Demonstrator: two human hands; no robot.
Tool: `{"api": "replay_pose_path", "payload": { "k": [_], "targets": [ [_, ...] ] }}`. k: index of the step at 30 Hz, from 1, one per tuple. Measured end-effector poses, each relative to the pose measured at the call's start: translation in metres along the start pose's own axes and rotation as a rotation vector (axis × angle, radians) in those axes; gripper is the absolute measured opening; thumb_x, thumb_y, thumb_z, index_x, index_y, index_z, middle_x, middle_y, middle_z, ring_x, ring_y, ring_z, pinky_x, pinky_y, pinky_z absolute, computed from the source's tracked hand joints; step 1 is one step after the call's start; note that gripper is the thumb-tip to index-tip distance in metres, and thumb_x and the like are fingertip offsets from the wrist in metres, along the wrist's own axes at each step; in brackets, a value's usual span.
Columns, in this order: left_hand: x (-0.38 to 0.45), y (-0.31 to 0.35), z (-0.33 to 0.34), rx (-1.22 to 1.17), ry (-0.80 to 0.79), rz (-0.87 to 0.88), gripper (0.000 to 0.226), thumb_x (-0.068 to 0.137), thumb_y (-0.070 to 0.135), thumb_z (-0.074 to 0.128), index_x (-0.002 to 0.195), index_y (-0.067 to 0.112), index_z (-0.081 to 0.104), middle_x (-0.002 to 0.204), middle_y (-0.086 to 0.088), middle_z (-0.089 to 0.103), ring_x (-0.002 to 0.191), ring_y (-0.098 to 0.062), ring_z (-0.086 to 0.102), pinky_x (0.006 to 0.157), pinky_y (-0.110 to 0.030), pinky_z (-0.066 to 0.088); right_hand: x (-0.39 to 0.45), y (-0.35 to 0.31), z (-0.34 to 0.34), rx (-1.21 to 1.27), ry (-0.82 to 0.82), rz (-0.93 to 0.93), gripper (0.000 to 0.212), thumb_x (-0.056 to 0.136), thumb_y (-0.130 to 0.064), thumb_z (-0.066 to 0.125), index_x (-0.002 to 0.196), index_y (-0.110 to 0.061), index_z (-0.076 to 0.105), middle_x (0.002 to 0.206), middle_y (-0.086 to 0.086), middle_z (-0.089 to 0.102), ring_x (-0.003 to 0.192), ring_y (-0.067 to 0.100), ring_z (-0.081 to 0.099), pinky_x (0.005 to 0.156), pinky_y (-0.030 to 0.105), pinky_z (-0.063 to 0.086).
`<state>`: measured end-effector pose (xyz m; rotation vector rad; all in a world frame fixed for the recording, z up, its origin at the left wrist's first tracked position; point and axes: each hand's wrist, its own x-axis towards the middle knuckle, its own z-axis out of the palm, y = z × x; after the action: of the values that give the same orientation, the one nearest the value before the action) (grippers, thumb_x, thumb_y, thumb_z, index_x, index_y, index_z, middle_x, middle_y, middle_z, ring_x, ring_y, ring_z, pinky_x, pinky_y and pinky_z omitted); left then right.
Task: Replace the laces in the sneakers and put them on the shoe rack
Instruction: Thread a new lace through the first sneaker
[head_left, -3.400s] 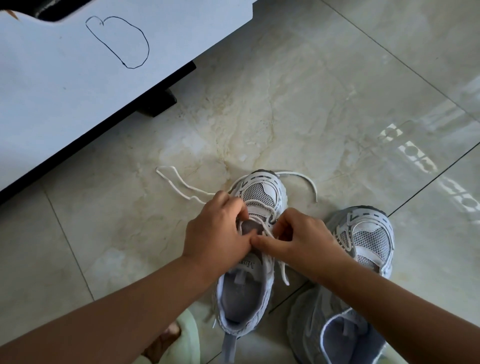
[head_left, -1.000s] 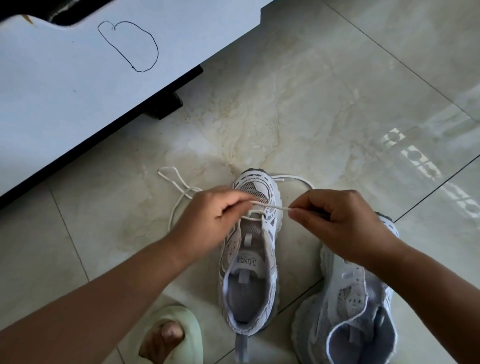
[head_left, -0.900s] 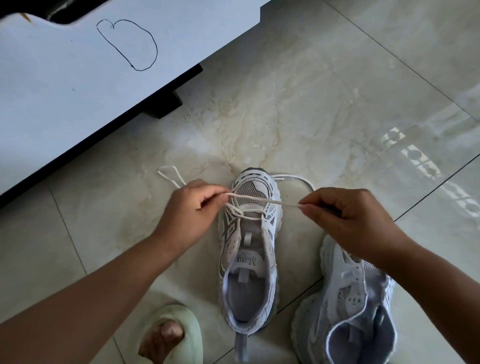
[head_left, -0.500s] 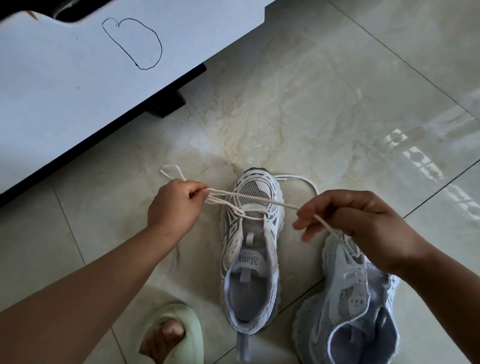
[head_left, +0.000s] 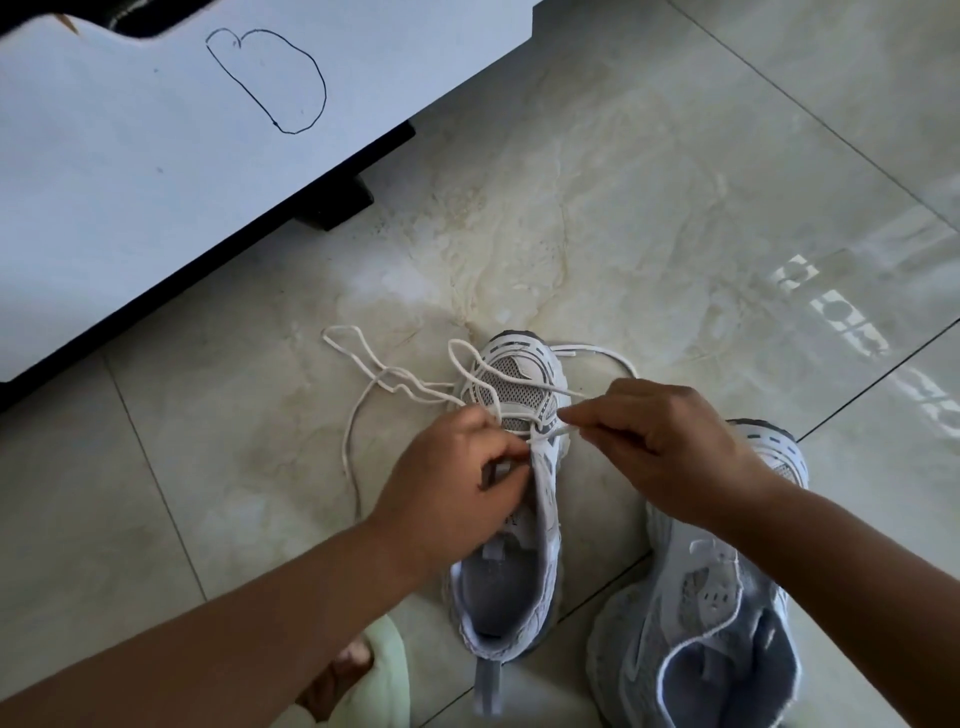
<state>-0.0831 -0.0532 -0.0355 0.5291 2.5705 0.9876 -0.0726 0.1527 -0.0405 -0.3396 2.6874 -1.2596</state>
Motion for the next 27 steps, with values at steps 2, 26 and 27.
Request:
{"api": "replay_pose_path", "payload": {
  "k": [2,26,27],
  "targets": [
    [0.000,0.002,0.004,-0.014,0.010,-0.054,0.028,0.078,0.039,0.058,0.094,0.022,0.074,0.080,0.007,0.055,0.074,-0.008,0.055,0.066,-0.022,0.044,0.002,-0.001,0.002,-0.037,0.024,-0.039,0.017,0.081,-0.022,0.061,0.090,-0.017,0.075,0.069,-0.006,0.058,0.059,0.014,0.058,0.052,0.030,0.047],
    [0.005,0.001,0.018,-0.169,0.115,-0.206,0.011,0.079,0.025,0.071,0.090,0.023,0.075,0.078,0.010,0.062,0.073,-0.005,0.059,0.067,-0.022,0.048,0.011,-0.005,0.022,-0.258,0.088,-0.102,0.023,0.081,-0.025,0.049,0.074,-0.017,0.069,0.068,-0.004,0.055,0.061,0.022,0.057,0.063,0.029,0.037],
    [0.005,0.001,0.019,-0.165,0.117,-0.201,0.014,0.079,0.028,0.069,0.090,0.023,0.075,0.077,0.010,0.061,0.072,-0.004,0.058,0.066,-0.021,0.047,0.011,-0.006,0.023,-0.261,0.084,-0.115,0.023,0.082,-0.025,0.049,0.074,-0.017,0.069,0.067,-0.004,0.055,0.061,0.022,0.057,0.062,0.030,0.038]
  ]
}}
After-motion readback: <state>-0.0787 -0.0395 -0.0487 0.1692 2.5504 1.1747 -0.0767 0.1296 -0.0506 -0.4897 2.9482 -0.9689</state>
